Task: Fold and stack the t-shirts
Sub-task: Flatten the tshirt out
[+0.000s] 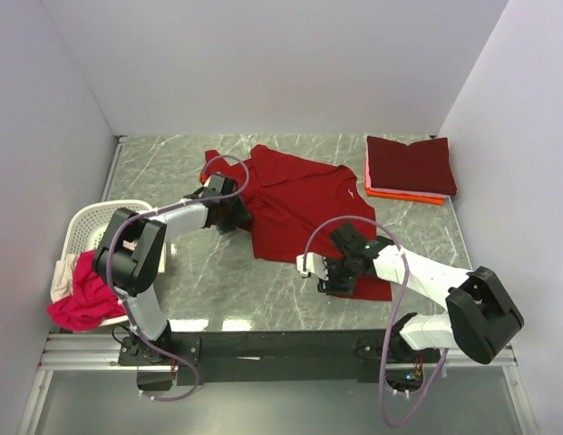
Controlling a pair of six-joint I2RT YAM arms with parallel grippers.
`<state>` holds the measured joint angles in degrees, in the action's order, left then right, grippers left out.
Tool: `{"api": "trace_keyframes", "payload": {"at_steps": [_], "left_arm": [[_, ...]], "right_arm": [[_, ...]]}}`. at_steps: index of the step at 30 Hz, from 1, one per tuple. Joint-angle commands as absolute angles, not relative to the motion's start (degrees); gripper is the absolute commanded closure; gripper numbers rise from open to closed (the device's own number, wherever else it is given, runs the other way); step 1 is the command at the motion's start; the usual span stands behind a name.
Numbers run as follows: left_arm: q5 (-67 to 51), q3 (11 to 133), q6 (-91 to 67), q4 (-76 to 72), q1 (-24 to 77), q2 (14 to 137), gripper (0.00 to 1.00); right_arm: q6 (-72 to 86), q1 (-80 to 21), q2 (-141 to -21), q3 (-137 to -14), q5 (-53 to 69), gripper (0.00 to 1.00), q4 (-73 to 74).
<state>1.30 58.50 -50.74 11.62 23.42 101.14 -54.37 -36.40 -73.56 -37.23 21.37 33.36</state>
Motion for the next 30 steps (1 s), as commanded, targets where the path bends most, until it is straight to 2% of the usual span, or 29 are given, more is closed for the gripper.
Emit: {"api": "trace_keyframes", "payload": {"at_steps": [1, 6, 8, 9, 10, 11, 12, 13, 15, 16, 21, 27, 30], "left_arm": [[9.04, 60.81, -53.79, 14.93, 23.29, 105.11, 0.39], [12.74, 62.31, -52.39, 15.38, 23.12, 108.27, 0.46], [13.36, 63.45, -51.25, 15.47, 23.12, 108.98, 0.6], [13.53, 63.98, -49.85, 15.73, 23.12, 109.59, 0.66], [13.62, 64.77, -49.05, 15.82, 23.03, 109.77, 0.79], [13.54, 65.04, -48.35, 16.08, 22.94, 109.78, 0.84], [13.27, 65.13, -46.95, 15.91, 22.77, 109.51, 0.88], [13.1, 65.13, -46.15, 15.82, 22.76, 109.08, 0.96], [13.18, 64.69, -43.44, 15.29, 22.24, 107.06, 1.0], [12.92, 64.25, -42.2, 15.21, 22.06, 106.09, 1.0], [9.76, 64.33, -33.07, 17.03, 16.97, 95.55, 1.0], [5.99, 73.98, -24.72, 24.68, 12.66, 84.82, 1.0], [4.14, 78.03, -21.64, 30.13, 11.34, 82.45, 0.99]], "right_arm": [[-53.53, -37.79, -73.92, -36.91, 20.04, 0.44, 31.73], [-52.82, -38.49, -74.97, -37.0, 19.07, 0.44, 30.68], [-52.39, -39.11, -76.72, -37.62, 18.55, 0.45, 30.41], [-52.3, -39.37, -77.42, -37.97, 17.94, 0.48, 30.32], [-52.03, -40.07, -78.74, -38.4, 17.49, 0.51, 30.41], [-51.86, -40.17, -79.36, -38.76, 17.23, 0.55, 30.41], [-51.77, -40.43, -79.89, -38.93, 16.88, 0.68, 30.76], [-51.25, -40.52, -80.5, -39.46, 16.7, 0.76, 30.85], [-50.8, -40.61, -80.25, -39.9, 15.83, 0.95, 31.2], [-50.45, -40.61, -78.94, -40.16, 15.65, 0.99, 31.38], [-50.97, -38.5, -71.91, -44.28, 12.31, 1.0, 35.4], [-55.35, -27.37, -61.37, -59.39, 17.39, 1.0, 46.2], [-58.09, -24.18, -55.58, -60.47, 18.99, 1.0, 51.31]]}}
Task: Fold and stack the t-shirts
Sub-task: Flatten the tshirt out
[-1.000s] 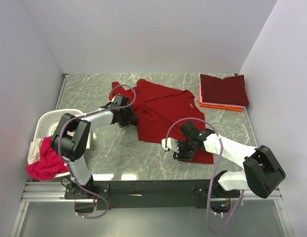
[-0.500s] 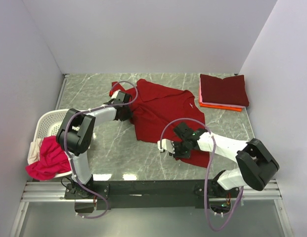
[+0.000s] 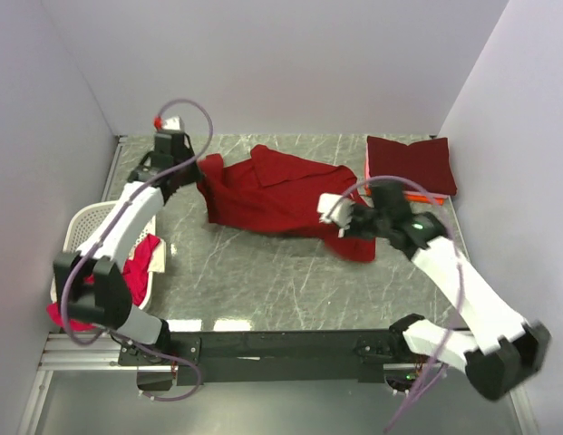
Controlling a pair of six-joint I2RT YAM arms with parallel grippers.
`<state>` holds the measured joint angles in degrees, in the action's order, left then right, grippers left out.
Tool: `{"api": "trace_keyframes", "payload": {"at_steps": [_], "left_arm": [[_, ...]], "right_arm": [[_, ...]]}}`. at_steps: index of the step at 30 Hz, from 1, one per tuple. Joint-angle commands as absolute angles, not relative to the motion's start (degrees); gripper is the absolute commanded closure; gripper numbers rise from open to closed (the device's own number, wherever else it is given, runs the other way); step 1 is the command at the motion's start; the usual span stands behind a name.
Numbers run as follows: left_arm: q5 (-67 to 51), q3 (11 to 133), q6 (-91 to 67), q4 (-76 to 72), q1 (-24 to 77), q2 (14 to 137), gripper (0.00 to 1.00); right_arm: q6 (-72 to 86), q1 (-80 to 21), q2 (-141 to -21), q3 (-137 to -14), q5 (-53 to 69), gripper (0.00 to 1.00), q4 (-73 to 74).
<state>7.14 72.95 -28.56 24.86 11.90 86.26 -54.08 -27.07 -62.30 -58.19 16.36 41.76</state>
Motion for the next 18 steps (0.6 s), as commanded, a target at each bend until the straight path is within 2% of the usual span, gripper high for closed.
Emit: {"api": "trace_keyframes", "payload": {"at_steps": [1, 4, 8, 11, 13, 18], "left_arm": [[4.3, 78.31, -21.1, 30.84, 11.25, 81.83, 0.93], [2.29, 79.01, -20.48, 32.25, 9.59, 79.9, 0.87], [-2.71, 79.19, -20.75, 34.87, 6.42, 80.32, 0.87], [-9.91, 78.41, -19.78, 39.72, 6.42, 81.48, 0.93], [-16.05, 72.97, -19.86, 40.17, 6.42, 80.34, 0.98], [-25.03, 64.18, -19.69, 40.17, 6.42, 76.12, 0.95]], "right_arm": [[-59.84, -23.04, -54.24, -59.95, 18.72, 1.0, 52.46], [-60.73, -20.14, -50.37, -57.31, 17.93, 1.0, 54.84], [-63.27, -18.19, -46.24, -51.52, 18.89, 1.0, 57.82], [-68.37, -18.11, -43.07, -46.68, 22.84, 1.0, 65.8], [-70.13, -18.11, -40.35, -43.95, 23.64, 1.0, 67.67], [-71.45, -18.19, -36.39, -43.24, 22.58, 1.0, 71.36]]}}
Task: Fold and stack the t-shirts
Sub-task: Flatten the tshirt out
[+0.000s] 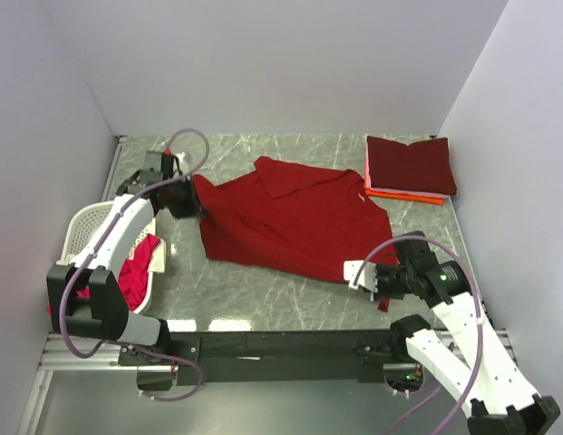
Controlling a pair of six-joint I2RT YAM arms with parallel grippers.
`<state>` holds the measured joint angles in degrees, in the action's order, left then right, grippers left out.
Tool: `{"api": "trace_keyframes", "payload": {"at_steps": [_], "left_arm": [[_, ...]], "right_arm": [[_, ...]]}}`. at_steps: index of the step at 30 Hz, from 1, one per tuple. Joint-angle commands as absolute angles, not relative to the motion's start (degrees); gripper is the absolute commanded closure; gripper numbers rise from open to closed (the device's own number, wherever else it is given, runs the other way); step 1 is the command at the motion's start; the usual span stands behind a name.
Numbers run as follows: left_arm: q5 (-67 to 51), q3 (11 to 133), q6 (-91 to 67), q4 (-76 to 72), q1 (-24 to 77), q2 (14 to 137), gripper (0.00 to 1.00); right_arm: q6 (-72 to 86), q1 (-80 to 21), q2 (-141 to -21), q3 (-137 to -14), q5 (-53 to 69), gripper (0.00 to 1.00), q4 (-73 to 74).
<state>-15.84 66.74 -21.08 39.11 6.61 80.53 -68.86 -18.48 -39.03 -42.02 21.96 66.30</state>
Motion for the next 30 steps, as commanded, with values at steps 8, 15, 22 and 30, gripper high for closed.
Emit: {"api": "trace_keyframes", "payload": {"at_steps": [8, 15, 22, 30], "left_arm": [[-25.43, 60.47, -20.2, 42.1, 6.42, 69.88, 0.46], [-11.15, 61.61, -23.55, 36.21, 6.33, 68.2, 0.35], [-13.37, 58.97, -26.44, 30.15, 6.15, 77.14, 0.33], [-1.76, 71.98, -24.97, 28.74, 3.52, 87.54, 0.33]], "right_arm": [[-69.97, -18.11, -37.79, -42.19, 18.67, 0.43, 63.34], [-61.9, -18.37, -56.75, -50.78, 31.49, 0.44, 49.14], [-47.04, -26.45, -85.92, -69.4, 29.54, 0.5, 36.03], [-34.11, -29.96, -121.88, -110.45, 24.01, 0.58, 43.94]]}}
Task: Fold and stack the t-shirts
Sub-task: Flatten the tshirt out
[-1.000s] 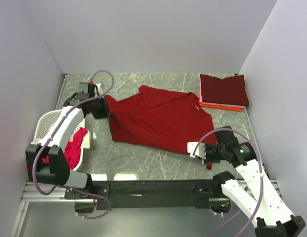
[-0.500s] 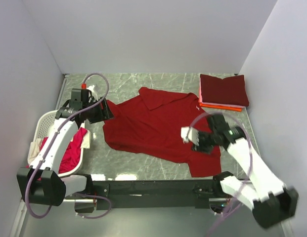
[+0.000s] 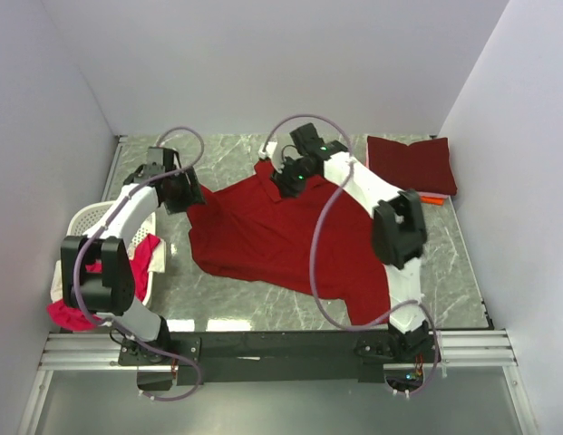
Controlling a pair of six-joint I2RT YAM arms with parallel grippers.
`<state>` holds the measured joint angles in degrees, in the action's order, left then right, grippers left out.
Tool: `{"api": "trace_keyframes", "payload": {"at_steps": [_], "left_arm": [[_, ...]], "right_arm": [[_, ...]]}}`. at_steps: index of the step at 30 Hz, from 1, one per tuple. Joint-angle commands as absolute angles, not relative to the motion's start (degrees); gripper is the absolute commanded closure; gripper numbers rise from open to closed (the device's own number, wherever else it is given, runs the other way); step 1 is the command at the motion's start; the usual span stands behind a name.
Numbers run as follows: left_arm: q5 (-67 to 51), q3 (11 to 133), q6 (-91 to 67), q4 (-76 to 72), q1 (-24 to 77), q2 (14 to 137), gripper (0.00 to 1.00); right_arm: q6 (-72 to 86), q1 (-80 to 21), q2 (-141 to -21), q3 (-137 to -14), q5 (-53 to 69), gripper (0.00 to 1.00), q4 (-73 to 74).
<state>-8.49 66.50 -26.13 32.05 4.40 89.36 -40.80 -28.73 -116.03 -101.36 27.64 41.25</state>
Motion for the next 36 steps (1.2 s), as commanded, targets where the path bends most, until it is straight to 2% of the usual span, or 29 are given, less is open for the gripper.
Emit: {"api": "trace_keyframes", "payload": {"at_steps": [1, 2, 4, 5, 6, 9, 21, 32, 36], "left_arm": [[-1.32, 71.81, -23.57, 27.09, 3.34, 87.19, 0.33], [-1.32, 71.28, -23.03, 26.29, 3.17, 87.01, 0.33], [-2.02, 70.58, -21.19, 24.79, 2.21, 86.92, 0.24], [-3.94, 69.79, -21.18, 23.83, 1.59, 87.01, 0.17], [-6.13, 69.26, -21.36, 23.21, 0.02, 86.92, 0.16], [-15.17, 65.58, -23.02, 19.17, -5.96, 86.05, 0.16], [-15.56, 64.16, -21.97, 19.16, -7.03, 85.08, 0.17], [-16.35, 63.9, -22.06, 18.99, -7.03, 83.85, 0.17], [-16.7, 63.81, -22.15, 18.9, -7.03, 83.76, 0.17]], "right_arm": [[-33.93, -30.06, -123.73, -112.65, 23.21, 0.58, 44.55], [-33.66, -30.15, -126.53, -115.29, 22.51, 0.58, 45.26], [-33.49, -30.5, -128.14, -116.45, 21.01, 0.58, 44.91], [-33.57, -30.76, -129.28, -117.15, 19.53, 0.57, 44.39], [-33.75, -30.85, -129.9, -117.51, 18.73, 0.57, 44.3], [-34.63, -31.55, -132.09, -119.53, 16.88, 0.55, 45.26], [-34.1, -33.84, -139.74, -125.85, 11.6, 0.54, 46.23], [-32.7, -34.1, -141.77, -128.58, 5.54, 0.6, 45.79], [-32.78, -34.19, -141.94, -128.58, 5.01, 0.68, 45.79]]}}
